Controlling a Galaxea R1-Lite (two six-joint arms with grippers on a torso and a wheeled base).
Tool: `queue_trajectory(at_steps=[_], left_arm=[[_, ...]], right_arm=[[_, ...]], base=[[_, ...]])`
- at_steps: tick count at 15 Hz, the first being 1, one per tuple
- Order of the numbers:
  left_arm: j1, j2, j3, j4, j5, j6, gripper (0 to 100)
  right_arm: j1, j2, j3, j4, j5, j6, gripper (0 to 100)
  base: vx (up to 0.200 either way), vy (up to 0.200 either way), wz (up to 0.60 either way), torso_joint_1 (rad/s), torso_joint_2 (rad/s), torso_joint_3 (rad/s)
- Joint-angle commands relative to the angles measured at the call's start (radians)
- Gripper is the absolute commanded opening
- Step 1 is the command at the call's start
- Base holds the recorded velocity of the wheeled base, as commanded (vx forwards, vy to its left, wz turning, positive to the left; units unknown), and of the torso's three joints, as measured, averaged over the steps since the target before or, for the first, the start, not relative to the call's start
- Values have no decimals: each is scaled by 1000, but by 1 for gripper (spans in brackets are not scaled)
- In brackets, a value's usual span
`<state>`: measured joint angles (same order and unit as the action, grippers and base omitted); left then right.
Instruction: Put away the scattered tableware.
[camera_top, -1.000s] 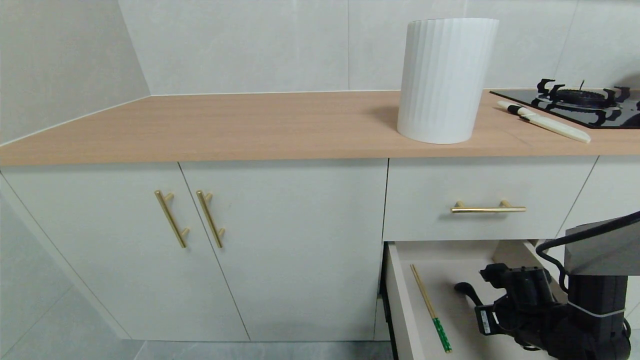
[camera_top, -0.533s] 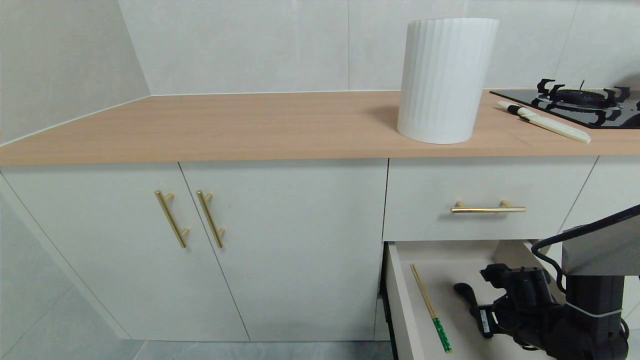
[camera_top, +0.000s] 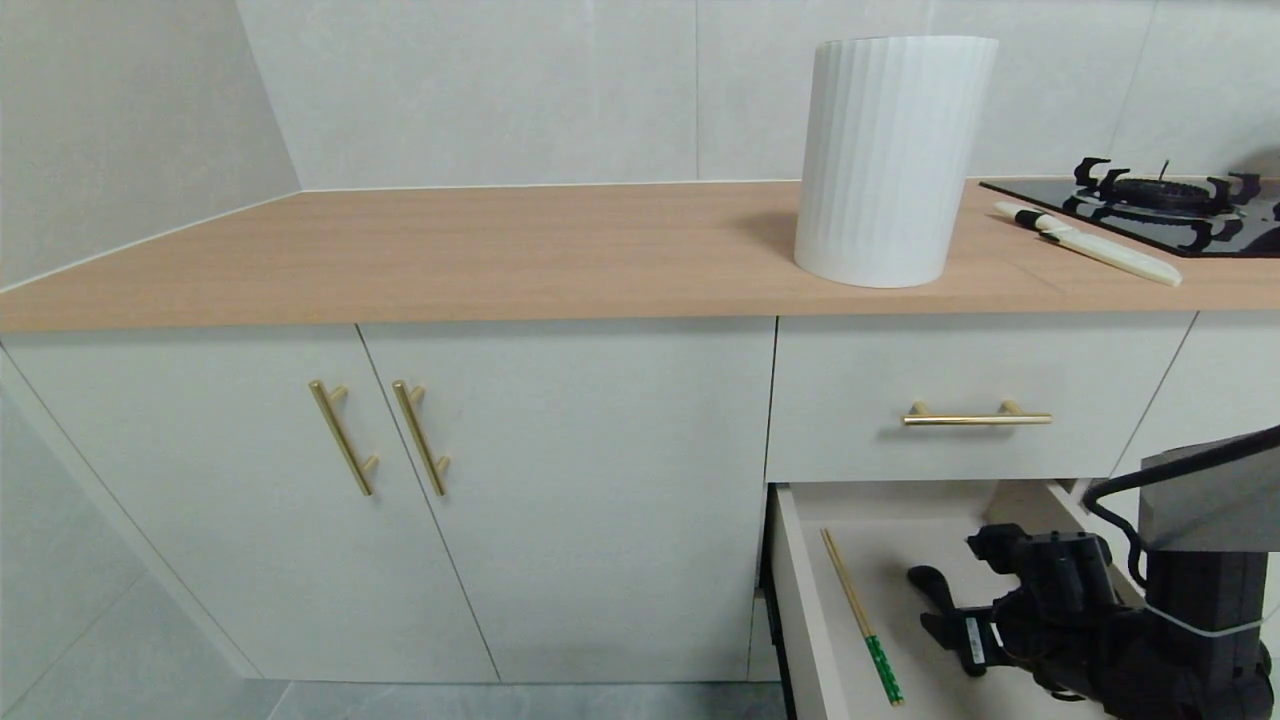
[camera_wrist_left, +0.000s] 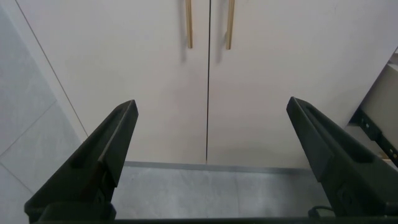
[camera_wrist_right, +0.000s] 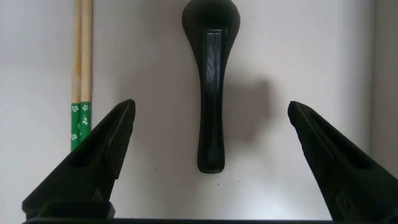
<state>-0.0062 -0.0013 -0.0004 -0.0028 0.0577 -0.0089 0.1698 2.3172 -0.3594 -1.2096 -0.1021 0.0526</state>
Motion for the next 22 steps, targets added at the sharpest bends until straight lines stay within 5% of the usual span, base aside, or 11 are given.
queue_trajectory(at_steps=[1, 4, 7, 11, 14, 22], left_arm=[[0, 1, 0, 1, 1, 0, 100], [0, 1, 0, 0, 1, 0, 100], [0, 1, 0, 0, 1, 0, 100], [0, 1, 0, 0, 1, 0, 100], [0, 1, 0, 1, 1, 0, 100], [0, 1, 0, 1, 1, 0, 100]], right_arm=[[4, -147, 69, -4, -1, 3, 100], [11, -345, 138, 28, -1, 1, 100], [11, -553, 115, 245, -1, 3, 100], [16, -949, -66, 923, 4, 10, 100], [77, -1116, -151, 1230, 9, 64, 100], [128, -1167, -184, 1326, 7, 64, 100]], base=[[0, 0, 0, 0, 0, 0], [0, 0, 0, 0, 0, 0], [0, 0, 0, 0, 0, 0], [0, 0, 0, 0, 0, 0], [0, 0, 0, 0, 0, 0], [-50, 0, 0, 2, 1, 1]])
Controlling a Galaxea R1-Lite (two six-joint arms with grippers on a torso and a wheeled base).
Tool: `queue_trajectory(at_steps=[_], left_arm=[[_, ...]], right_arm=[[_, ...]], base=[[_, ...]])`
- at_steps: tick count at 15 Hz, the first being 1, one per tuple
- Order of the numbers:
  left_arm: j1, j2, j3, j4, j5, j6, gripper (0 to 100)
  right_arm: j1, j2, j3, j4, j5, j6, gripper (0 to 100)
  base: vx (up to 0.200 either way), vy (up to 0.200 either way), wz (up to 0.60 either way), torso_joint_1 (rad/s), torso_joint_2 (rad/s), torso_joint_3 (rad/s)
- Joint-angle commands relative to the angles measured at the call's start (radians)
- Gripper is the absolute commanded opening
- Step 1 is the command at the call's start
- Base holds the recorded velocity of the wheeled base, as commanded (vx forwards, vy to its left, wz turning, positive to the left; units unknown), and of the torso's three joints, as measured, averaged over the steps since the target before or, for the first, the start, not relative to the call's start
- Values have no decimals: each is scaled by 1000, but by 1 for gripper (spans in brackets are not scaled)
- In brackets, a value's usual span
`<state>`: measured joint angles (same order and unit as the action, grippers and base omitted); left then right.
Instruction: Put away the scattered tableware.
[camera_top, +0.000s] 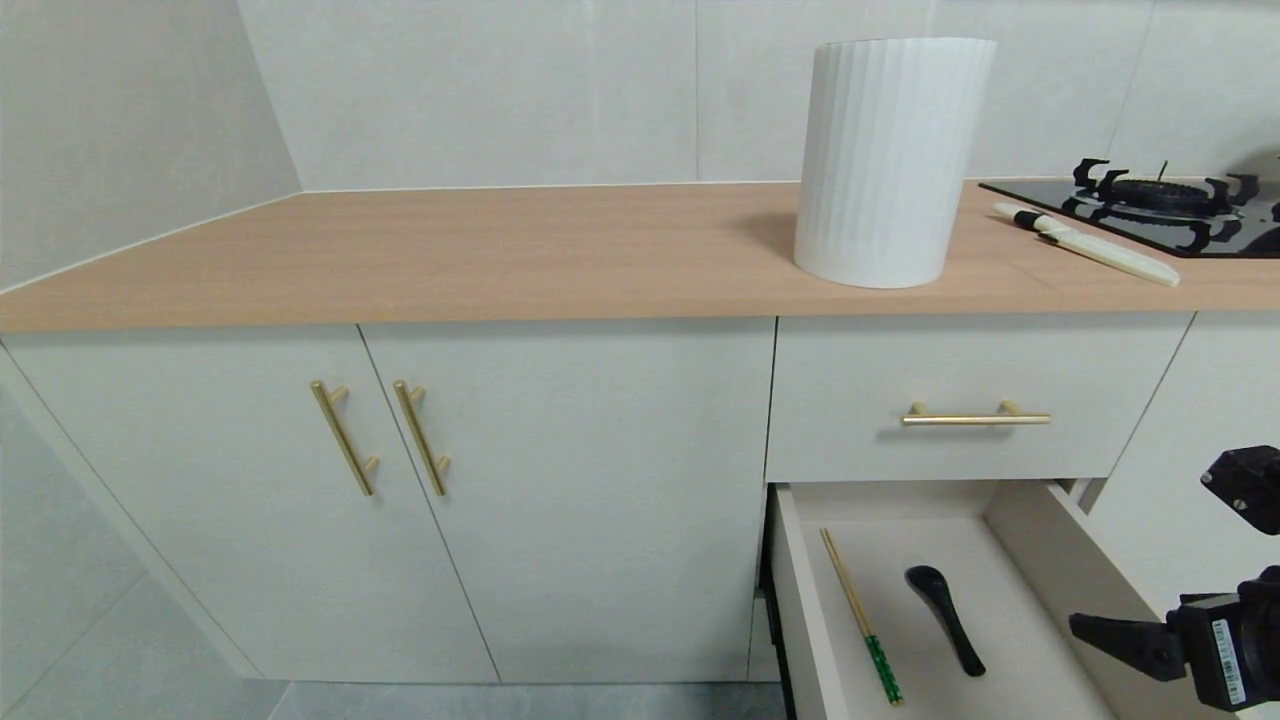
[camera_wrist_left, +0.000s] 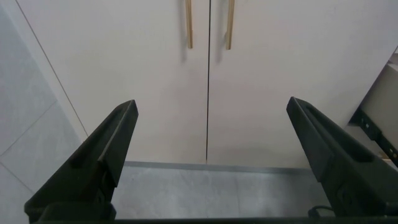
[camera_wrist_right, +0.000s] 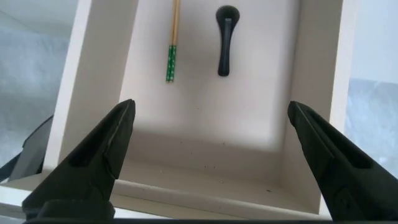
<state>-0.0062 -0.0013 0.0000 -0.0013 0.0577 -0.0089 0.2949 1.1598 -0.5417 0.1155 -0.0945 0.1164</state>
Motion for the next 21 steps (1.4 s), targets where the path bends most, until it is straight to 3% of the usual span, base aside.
queue_trajectory(at_steps=[1, 6, 12, 16, 21], left_arm=[[0, 1, 0, 0, 1, 0, 100], [0, 1, 0, 0, 1, 0, 100], [0, 1, 0, 0, 1, 0, 100], [0, 1, 0, 0, 1, 0, 100], [0, 1, 0, 0, 1, 0, 100]], right_arm=[[4, -9, -1, 6, 1, 0, 100], [20, -9, 0, 19, 1, 0, 100], [118, 18, 6, 145, 4, -1, 100], [207, 58, 6, 266, 98, -3, 100], [262, 189, 29, 279, 127, 0, 100]], base=[[-200, 0, 0, 12, 2, -2], [-200, 0, 0, 2, 3, 2], [0, 0, 0, 0, 0, 0], [0, 0, 0, 0, 0, 0], [0, 0, 0, 0, 0, 0]])
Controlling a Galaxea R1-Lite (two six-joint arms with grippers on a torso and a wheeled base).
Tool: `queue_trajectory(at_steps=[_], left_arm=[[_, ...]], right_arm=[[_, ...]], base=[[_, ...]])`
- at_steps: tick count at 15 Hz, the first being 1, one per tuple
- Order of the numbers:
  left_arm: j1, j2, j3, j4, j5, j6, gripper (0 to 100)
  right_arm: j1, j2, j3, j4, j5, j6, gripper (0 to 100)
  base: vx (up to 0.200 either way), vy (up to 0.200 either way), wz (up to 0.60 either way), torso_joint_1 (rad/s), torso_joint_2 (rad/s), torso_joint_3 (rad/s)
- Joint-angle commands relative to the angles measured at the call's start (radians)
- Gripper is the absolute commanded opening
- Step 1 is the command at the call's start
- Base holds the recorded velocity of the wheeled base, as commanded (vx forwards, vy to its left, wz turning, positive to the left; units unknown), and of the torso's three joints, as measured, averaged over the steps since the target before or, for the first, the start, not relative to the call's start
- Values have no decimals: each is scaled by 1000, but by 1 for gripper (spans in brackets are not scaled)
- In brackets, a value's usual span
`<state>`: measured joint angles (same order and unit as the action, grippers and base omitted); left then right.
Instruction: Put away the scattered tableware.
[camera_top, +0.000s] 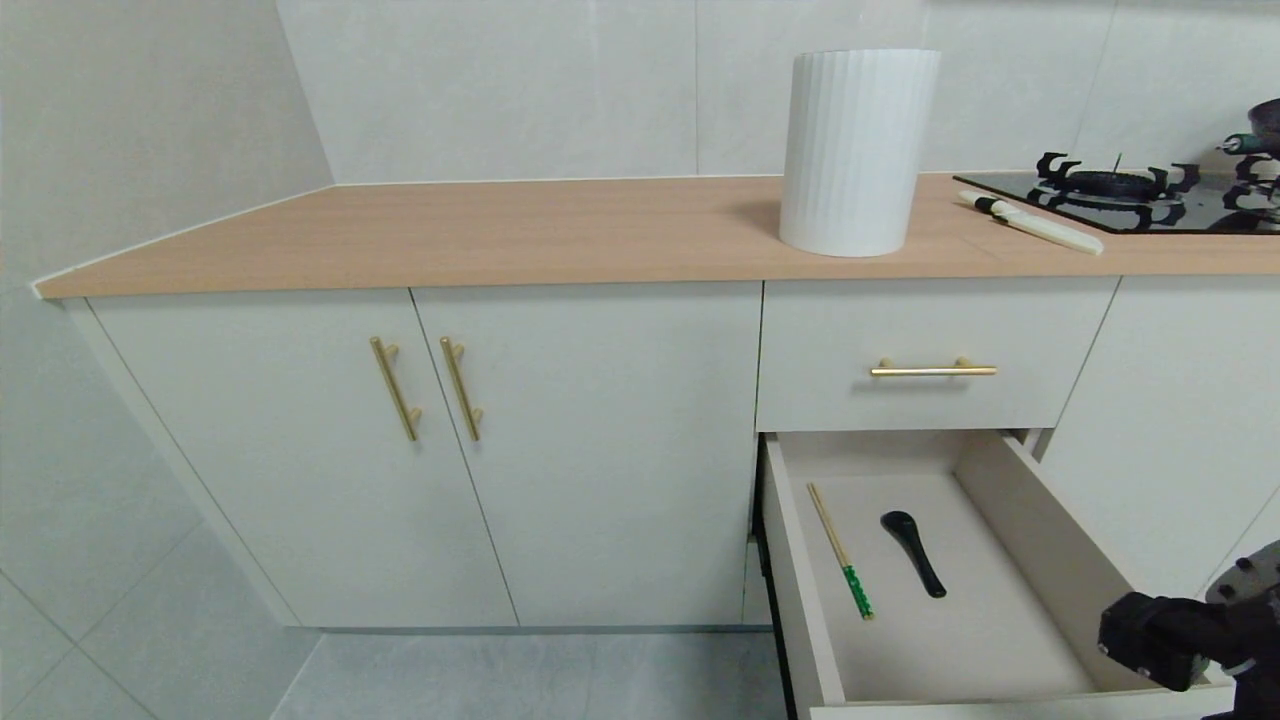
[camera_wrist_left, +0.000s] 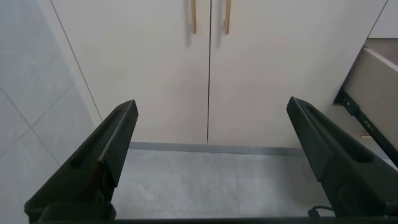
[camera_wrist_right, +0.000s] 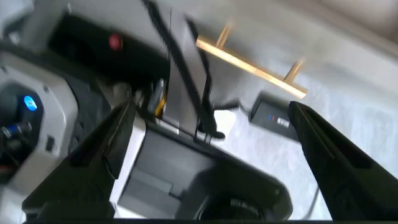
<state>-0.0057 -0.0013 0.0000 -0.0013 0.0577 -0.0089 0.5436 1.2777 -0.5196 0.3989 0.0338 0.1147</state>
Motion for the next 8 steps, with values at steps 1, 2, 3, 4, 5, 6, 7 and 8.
queue_trajectory(at_steps=[1, 2, 3, 4, 5, 6, 7, 8], left_arm=[[0, 1, 0, 0, 1, 0, 100], [0, 1, 0, 0, 1, 0, 100], [0, 1, 0, 0, 1, 0, 100], [0, 1, 0, 0, 1, 0, 100], [0, 1, 0, 0, -1, 0, 100], [0, 1, 0, 0, 1, 0, 100], [0, 1, 0, 0, 1, 0, 100], [0, 1, 0, 0, 1, 0, 100]], right_arm=[[13, 106, 7, -6, -2, 5, 100], [13, 131, 6, -8, -3, 11, 100], [13, 131, 6, -8, -3, 11, 100], [13, 160, 0, -17, -6, 48, 100], [13, 172, 0, -32, -9, 69, 100], [12, 192, -2, -55, -22, 95, 100], [12, 203, -2, -68, -34, 109, 100], [12, 230, -8, -88, -71, 145, 100]], base=[[0, 0, 0, 0, 0, 0], [0, 0, 0, 0, 0, 0], [0, 0, 0, 0, 0, 0], [0, 0, 0, 0, 0, 0], [0, 0, 0, 0, 0, 0], [0, 0, 0, 0, 0, 0], [0, 0, 0, 0, 0, 0], [0, 0, 0, 0, 0, 0]])
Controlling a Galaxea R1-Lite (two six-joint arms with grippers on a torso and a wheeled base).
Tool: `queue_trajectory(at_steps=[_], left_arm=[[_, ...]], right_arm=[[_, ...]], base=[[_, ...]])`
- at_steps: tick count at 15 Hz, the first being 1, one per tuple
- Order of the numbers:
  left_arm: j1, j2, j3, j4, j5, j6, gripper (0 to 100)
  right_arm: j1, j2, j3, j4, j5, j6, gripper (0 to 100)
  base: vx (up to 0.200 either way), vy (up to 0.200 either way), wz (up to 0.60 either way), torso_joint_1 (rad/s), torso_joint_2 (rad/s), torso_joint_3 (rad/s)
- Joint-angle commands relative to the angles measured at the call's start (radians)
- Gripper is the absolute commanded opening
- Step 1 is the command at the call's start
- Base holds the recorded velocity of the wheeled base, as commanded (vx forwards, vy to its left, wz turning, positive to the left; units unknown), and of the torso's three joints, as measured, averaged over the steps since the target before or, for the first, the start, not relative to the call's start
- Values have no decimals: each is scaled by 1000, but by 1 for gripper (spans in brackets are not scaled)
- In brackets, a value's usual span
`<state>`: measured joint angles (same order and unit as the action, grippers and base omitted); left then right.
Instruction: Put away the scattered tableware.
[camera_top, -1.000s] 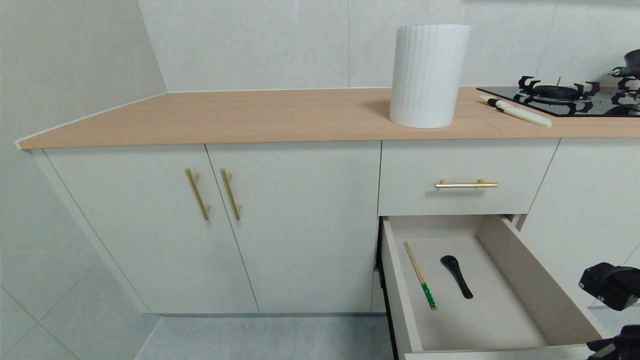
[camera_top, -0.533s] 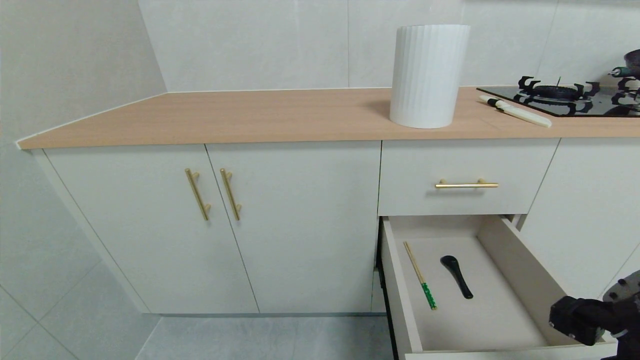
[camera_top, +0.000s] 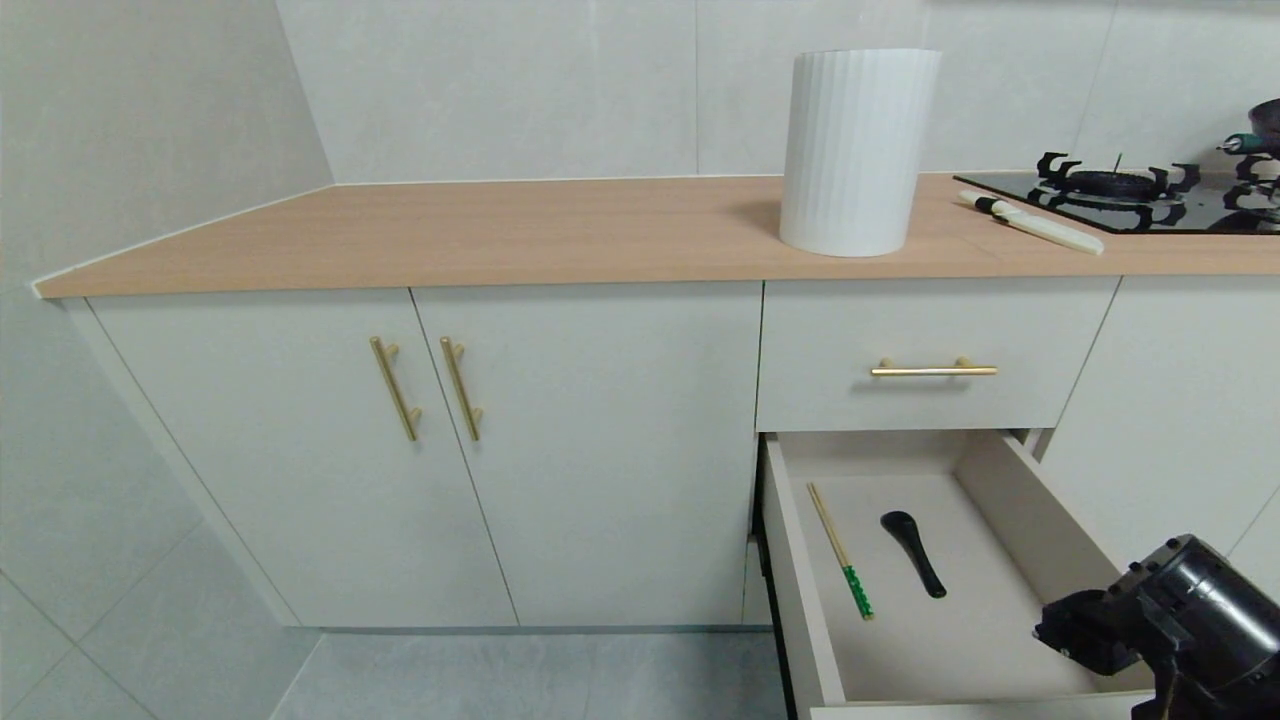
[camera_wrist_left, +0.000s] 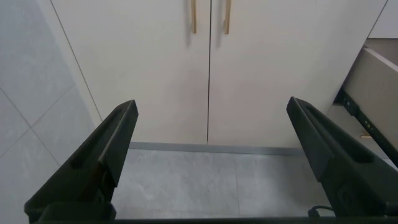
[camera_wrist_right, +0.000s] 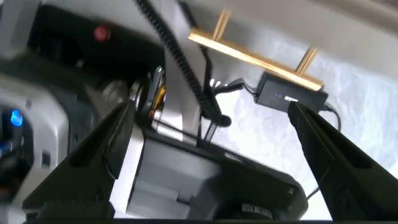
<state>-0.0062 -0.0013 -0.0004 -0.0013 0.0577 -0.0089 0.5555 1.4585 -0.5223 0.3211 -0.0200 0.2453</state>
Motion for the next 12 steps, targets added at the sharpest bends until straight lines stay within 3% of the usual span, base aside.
queue_trajectory(at_steps=[1, 2, 7, 12], left_arm=[[0, 1, 0, 0, 1, 0, 100], [0, 1, 0, 0, 1, 0, 100], [0, 1, 0, 0, 1, 0, 100], [0, 1, 0, 0, 1, 0, 100]], right_arm=[[0, 68, -16, -11, -29, 38, 100], [0, 108, -31, -13, -61, 103, 100], [-5, 134, -48, -76, -100, 170, 100], [-36, 171, -47, -126, -181, 178, 100]], base=[[0, 0, 0, 0, 0, 0], [0, 0, 0, 0, 0, 0], [0, 0, 0, 0, 0, 0], [0, 0, 0, 0, 0, 0]])
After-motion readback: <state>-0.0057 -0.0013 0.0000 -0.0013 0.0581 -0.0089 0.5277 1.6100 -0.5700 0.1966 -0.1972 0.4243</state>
